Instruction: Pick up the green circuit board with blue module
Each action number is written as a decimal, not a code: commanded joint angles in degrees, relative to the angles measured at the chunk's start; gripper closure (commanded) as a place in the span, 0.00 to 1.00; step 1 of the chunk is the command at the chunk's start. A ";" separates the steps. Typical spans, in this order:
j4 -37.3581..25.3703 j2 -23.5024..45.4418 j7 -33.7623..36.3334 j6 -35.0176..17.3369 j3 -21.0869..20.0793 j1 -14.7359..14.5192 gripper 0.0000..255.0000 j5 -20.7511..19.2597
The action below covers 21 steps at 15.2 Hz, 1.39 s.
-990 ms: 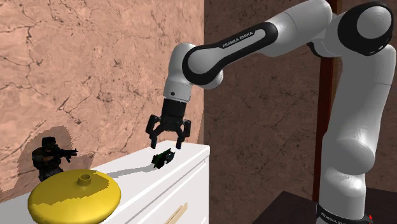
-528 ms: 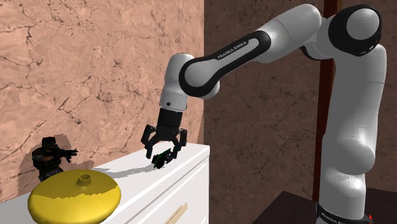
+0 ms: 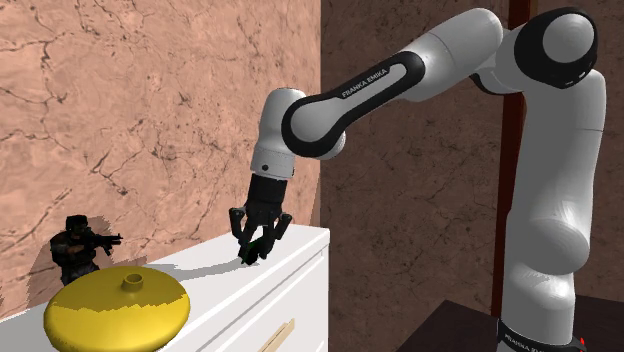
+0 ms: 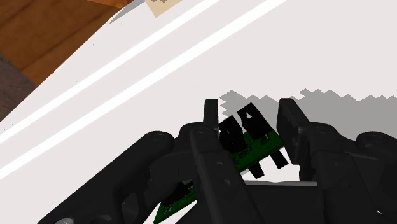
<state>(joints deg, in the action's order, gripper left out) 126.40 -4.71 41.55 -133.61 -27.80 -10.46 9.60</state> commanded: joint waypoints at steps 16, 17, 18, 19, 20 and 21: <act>-6.14 -3.45 -0.19 9.38 0.83 0.23 1.00 0.89; -6.73 -3.64 -0.16 10.15 0.89 0.25 1.00 0.91; -7.34 -3.82 -0.13 10.92 0.96 0.28 1.00 0.92; -7.96 -3.98 -0.10 11.69 1.02 0.30 1.00 0.93; -8.05 -4.01 -0.09 11.81 1.03 0.30 1.00 0.93; -8.05 -4.01 -0.09 11.80 1.03 0.30 1.00 0.93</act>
